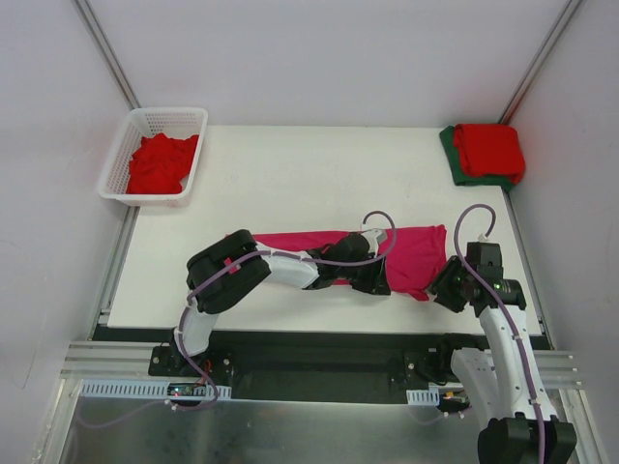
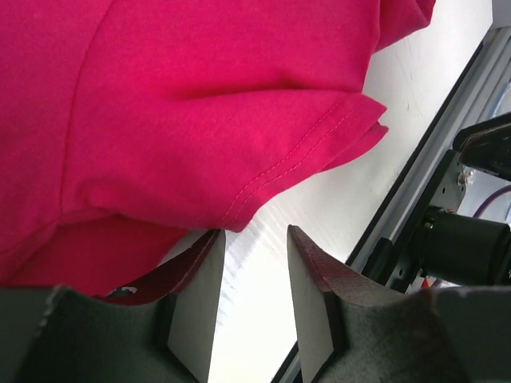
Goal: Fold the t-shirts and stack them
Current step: Fold the other side of the tshirt into a rectangle
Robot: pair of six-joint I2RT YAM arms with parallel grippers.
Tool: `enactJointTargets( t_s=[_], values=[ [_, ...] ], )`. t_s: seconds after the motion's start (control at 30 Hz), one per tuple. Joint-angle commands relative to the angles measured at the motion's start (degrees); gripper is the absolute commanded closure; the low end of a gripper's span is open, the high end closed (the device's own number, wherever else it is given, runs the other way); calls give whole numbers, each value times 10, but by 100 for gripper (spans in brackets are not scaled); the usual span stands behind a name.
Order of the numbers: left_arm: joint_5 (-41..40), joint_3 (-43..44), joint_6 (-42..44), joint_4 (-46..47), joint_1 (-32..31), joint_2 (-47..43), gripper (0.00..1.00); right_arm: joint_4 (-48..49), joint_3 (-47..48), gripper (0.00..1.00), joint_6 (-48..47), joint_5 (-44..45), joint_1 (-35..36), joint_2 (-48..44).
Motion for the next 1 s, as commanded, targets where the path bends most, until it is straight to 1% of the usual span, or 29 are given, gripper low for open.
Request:
enactJointTargets(
  t_s=[0.0,0.3,0.33,0.4,0.43,0.63,0.67,0.73,0.97],
  values=[
    [-23,21,-3,4,-9,20,62,-18,24,56,-12,4,-8,-9],
    [-49,20,6,-14,-9,21,63,-20,24,55,-12,2,-11,-9],
    [-52,19,9,-17,-9,21,65,-20,24,55,-13,1,-11,-9],
    [-64,19,11,-21,-9,19,71,-20,26,55,-15,0,-12,-10],
    [-68,21,11,-27,-9,20,77,-20,25,55,-15,1,-12,-10],
    [-99,24,21,-48,-9,20,90,-20,24,55,-16,-4,-13,-13],
    [-102,24,22,-50,-9,21,95,-20,23,55,-16,-4,-13,-12],
    [-109,25,23,-55,-9,21,99,-20,23,55,-18,-4,-13,-13],
    [-105,25,30,-62,-9,2,100,-20,22,55,-20,-4,-13,-13]
  ],
)
